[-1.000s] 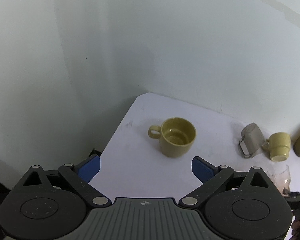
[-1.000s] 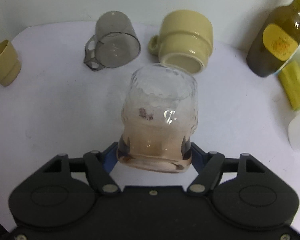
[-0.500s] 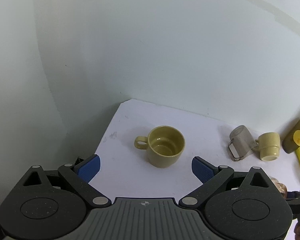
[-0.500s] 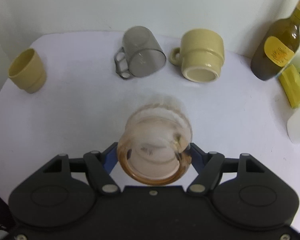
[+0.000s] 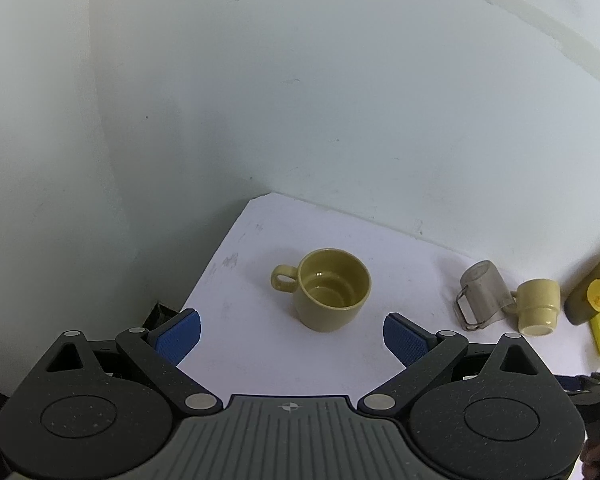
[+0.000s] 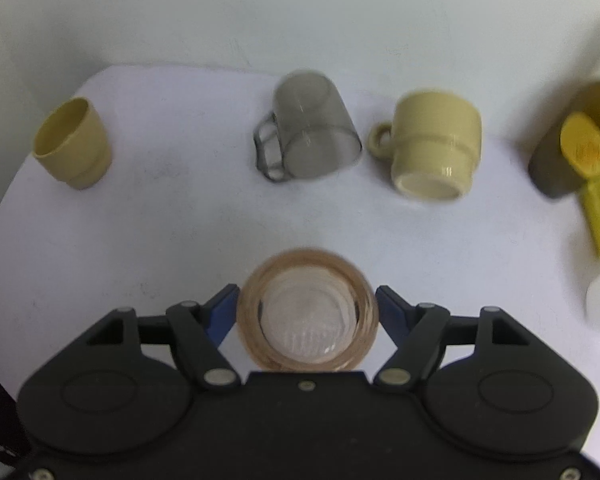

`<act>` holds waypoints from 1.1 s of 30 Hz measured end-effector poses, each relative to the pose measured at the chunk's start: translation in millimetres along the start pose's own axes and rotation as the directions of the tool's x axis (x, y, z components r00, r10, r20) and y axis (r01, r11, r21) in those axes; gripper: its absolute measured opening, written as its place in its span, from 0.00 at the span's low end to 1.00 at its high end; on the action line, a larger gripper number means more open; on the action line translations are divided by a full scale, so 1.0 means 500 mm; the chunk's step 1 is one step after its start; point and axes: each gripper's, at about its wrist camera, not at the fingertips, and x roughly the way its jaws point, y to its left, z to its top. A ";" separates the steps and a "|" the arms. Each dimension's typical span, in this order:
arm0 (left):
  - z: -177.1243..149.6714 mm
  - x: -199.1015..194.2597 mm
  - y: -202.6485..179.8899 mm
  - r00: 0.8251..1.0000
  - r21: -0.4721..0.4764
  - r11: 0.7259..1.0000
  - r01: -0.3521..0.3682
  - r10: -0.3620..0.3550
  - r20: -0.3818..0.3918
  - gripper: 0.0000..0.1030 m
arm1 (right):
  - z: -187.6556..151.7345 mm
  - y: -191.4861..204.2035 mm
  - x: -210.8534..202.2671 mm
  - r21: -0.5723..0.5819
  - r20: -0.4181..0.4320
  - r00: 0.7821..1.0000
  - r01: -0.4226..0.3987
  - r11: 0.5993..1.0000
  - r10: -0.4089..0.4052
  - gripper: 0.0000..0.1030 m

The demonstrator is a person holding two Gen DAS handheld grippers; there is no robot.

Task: Flip cup upright
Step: 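Carry the glass with the right tool and lower it onto the table, then open the right tool and lift it away from the glass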

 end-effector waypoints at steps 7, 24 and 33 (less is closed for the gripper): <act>-0.003 -0.008 -0.003 1.000 0.016 1.000 -0.007 0.007 -0.002 0.96 | -0.008 -0.020 -0.002 0.066 0.001 1.000 -0.028 0.997 0.028 0.74; -0.008 -0.015 0.001 0.999 0.034 0.999 0.003 -0.002 -0.044 0.96 | 0.027 0.076 0.033 -0.004 -0.022 0.999 -0.032 0.999 0.032 0.69; -0.022 -0.037 -0.045 0.994 0.026 1.000 0.015 -0.012 -0.111 0.96 | 0.031 0.044 -0.047 0.105 0.118 0.992 -0.055 0.993 0.043 0.80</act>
